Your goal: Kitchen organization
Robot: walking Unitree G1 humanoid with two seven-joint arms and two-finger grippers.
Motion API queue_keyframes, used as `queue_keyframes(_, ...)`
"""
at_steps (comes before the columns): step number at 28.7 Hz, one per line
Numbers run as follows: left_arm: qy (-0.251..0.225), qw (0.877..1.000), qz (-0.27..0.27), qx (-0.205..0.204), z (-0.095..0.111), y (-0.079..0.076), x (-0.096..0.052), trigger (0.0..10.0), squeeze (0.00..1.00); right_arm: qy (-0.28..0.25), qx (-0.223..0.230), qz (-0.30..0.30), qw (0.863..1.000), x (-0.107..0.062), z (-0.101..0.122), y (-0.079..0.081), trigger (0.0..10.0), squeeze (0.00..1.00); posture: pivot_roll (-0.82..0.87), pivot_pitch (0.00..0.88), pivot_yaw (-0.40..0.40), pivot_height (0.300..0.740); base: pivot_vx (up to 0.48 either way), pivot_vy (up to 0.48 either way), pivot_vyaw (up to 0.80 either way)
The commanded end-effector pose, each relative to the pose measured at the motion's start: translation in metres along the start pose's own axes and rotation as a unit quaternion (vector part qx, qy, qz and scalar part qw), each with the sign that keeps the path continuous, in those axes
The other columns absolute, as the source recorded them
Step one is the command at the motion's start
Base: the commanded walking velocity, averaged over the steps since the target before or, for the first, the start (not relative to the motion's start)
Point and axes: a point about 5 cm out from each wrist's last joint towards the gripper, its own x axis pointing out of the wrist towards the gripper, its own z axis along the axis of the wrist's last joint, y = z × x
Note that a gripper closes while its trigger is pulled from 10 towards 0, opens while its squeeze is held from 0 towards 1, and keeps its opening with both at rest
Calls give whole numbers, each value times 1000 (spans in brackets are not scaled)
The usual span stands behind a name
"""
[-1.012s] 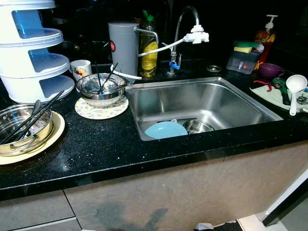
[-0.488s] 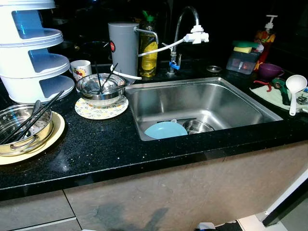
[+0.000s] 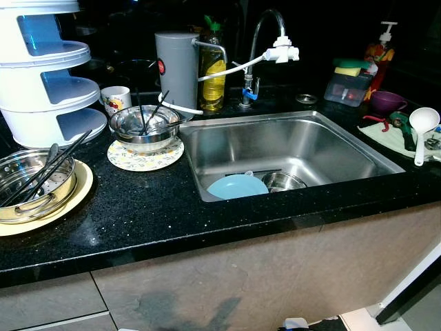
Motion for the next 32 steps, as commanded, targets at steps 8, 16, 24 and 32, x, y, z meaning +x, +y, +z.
queue_keyframes(8, 22, 1000, 20, -5, -10, 3, -3, 10000, 0, 28, 26, -25, 999, -2, -12, -1, 10000, 0, 26, 126, -31, 740, 0, 0, 0)
queue_keyframes(16, 31, 999, 41, 0, -11, 8, -3, 10000, 0, 62, 49, -17, 997, -1, -20, 4, 10000, 0, 27, 128, -31, 740, 0, 0, 0)
queue_keyframes(24, -21, 994, -32, 102, 1, 5, -5, 10000, 0, 48, 49, -41, 997, -1, -16, -1, 10000, 0, 19, 136, -24, 740, 0, 0, 0)
queue_keyframes(32, -119, 964, -143, 190, 29, -2, -13, 10000, 0, -7, 43, 24, 999, 2, 4, 5, 10000, 0, 26, 142, -37, 740, 0, 0, 0)
